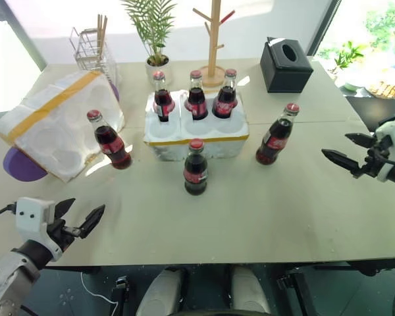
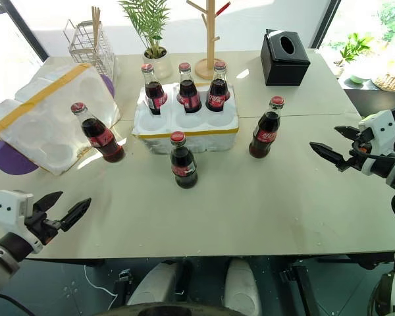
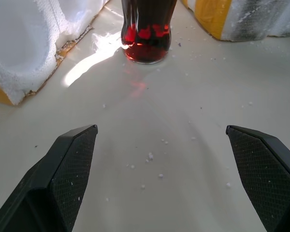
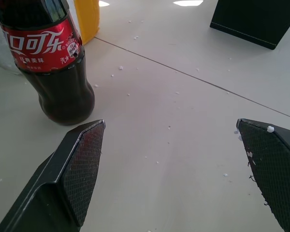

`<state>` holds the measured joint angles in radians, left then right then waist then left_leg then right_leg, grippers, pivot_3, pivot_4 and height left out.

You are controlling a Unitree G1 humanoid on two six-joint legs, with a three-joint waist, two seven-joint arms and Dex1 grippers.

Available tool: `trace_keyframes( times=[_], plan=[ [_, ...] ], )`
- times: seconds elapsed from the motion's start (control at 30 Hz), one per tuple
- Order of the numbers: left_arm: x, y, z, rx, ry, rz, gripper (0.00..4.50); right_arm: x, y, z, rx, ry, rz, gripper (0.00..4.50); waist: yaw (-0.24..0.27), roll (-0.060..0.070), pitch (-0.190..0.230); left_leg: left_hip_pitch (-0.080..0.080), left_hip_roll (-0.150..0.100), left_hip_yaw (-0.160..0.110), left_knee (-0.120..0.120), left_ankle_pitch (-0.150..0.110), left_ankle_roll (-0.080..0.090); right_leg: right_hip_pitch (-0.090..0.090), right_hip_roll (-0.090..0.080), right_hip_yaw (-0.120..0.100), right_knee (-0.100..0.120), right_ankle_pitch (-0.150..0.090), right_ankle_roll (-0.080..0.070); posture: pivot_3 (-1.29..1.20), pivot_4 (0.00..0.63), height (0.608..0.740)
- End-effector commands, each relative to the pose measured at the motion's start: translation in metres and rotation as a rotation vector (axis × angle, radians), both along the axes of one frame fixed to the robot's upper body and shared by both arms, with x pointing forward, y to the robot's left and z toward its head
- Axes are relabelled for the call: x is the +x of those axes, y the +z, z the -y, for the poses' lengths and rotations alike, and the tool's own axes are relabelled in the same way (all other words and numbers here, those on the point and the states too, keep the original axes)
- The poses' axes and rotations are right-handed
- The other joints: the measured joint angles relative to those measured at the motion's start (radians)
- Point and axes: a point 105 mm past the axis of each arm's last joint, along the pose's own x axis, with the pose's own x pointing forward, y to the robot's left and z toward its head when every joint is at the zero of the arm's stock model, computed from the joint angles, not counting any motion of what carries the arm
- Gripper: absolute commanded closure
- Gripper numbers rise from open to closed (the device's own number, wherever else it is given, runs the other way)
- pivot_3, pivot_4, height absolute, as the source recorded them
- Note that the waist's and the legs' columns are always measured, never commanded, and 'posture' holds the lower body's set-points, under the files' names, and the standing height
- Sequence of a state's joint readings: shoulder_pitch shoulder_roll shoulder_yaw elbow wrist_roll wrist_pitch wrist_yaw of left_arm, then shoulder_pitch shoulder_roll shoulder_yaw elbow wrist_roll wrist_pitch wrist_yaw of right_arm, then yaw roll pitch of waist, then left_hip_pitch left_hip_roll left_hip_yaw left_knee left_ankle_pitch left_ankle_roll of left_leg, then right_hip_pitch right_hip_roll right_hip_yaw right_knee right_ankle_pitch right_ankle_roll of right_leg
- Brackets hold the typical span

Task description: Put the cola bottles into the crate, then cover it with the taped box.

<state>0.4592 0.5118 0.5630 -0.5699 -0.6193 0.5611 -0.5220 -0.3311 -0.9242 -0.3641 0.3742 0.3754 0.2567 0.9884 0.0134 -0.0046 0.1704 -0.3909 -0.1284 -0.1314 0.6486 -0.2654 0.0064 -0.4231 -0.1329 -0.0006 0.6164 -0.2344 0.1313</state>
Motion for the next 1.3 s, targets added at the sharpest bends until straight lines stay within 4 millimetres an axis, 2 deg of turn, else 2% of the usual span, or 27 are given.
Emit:
trace_keyframes(
  times=[0.03,0.5,0.63,0.8,0.9,1.1,1.3],
  plan=[
    [0.002,0.004,0.003,0.052,-0.039,0.019,0.03,-0.002,0.012,0.003,-0.015,-0.005,0.050,0.00,0.000,0.000,0.000,0.000,0.000,0.000,0.000,0.000,0.000,0.000,0.000,0.000,0.000,0.000,0.000,0.00,0.150,0.740],
    [0.011,0.011,-0.007,0.021,0.000,0.057,0.03,-0.003,0.010,-0.001,-0.014,0.019,0.010,0.00,0.000,0.000,0.000,0.000,0.000,0.000,0.000,0.000,0.000,0.000,0.000,0.000,0.000,0.000,0.000,0.00,0.150,0.740],
    [0.021,0.029,-0.011,0.025,0.008,0.141,0.03,-0.009,0.051,-0.017,0.032,0.129,0.031,0.00,0.000,0.004,0.002,0.000,0.000,0.000,0.000,0.000,0.000,0.000,0.000,0.000,0.000,0.000,0.000,0.00,0.150,0.740],
    [0.040,0.039,-0.010,0.058,-0.030,0.185,0.03,-0.046,0.099,-0.055,0.046,0.399,-0.003,0.00,0.003,0.006,0.002,0.000,0.001,0.000,0.000,0.000,0.000,-0.001,0.001,0.000,0.000,0.001,0.000,0.00,0.150,0.740],
    [0.055,0.044,-0.011,0.066,-0.039,0.208,0.03,-0.064,0.117,-0.072,0.046,0.498,-0.019,0.00,0.003,0.005,0.002,-0.001,0.001,0.000,0.000,0.000,0.000,0.000,0.001,-0.001,0.000,0.001,0.000,0.00,0.150,0.740],
    [0.088,0.051,-0.007,0.093,-0.084,0.242,0.03,-0.099,0.141,-0.109,0.066,0.691,-0.032,0.00,0.002,0.005,0.002,-0.001,0.001,0.001,0.000,0.000,0.000,-0.001,0.000,-0.001,-0.001,0.003,0.002,0.00,0.150,0.740],
    [0.114,0.051,0.004,0.122,-0.151,0.271,0.03,-0.109,0.142,-0.128,0.062,0.746,-0.029,0.00,0.000,0.004,0.002,-0.002,0.001,0.001,0.000,0.000,0.000,-0.002,0.000,0.000,-0.001,0.003,0.002,0.00,0.150,0.740]
  ],
)
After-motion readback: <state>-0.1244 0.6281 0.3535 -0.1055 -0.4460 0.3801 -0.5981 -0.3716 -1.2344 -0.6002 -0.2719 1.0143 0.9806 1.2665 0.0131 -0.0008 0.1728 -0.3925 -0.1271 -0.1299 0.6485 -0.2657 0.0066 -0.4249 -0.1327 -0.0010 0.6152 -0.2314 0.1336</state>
